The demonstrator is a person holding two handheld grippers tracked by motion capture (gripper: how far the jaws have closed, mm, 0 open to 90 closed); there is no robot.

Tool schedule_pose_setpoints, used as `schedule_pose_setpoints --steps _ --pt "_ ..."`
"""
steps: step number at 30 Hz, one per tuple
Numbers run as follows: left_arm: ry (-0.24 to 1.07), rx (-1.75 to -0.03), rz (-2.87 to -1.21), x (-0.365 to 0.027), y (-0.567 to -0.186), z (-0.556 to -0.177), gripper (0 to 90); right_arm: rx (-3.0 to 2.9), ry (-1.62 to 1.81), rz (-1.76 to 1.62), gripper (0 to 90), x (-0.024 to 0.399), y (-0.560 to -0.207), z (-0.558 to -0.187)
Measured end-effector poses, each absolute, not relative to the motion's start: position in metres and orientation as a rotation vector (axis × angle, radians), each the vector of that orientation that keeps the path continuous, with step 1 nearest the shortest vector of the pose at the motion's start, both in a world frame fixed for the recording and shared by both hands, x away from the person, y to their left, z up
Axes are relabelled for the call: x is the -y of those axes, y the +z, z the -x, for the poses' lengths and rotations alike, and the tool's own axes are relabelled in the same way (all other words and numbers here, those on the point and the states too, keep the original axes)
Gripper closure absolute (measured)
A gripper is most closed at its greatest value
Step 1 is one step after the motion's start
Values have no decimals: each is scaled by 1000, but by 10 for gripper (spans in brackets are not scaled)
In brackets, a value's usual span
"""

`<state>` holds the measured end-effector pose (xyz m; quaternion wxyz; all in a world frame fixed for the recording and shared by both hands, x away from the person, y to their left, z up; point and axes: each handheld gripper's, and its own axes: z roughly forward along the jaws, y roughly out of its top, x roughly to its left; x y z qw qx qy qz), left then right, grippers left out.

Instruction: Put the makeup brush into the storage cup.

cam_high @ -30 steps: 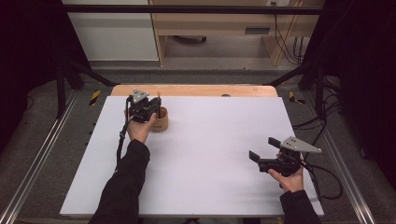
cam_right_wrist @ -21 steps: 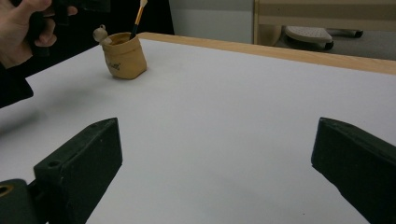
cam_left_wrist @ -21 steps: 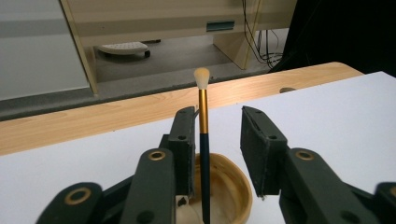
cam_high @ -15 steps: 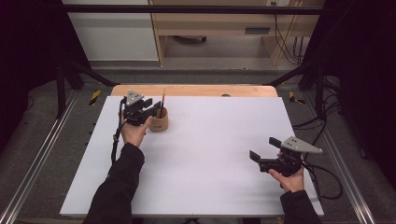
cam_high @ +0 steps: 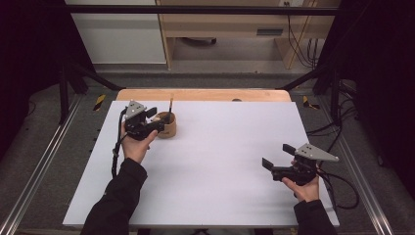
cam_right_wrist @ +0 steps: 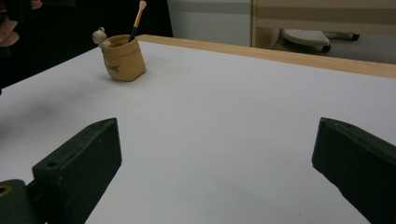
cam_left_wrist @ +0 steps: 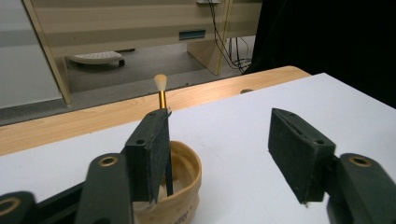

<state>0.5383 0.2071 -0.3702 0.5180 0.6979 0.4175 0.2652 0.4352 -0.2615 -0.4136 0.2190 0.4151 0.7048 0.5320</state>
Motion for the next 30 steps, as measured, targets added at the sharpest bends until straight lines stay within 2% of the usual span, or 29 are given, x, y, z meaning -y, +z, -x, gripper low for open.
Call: schedule_pose_setpoints --steps 8,20,30 --pt "616 -998 -1671 -219 -370 -518 287 -1949 1473 -1150 18 262 -413 -435" --pt "594 -943 -1684 -226 -376 -489 227 -1949 1472 -1151 18 262 -413 -435" --pt "581 -922 -1694 -237 -385 -467 141 -1948 1471 -1153 17 262 -414 -435"
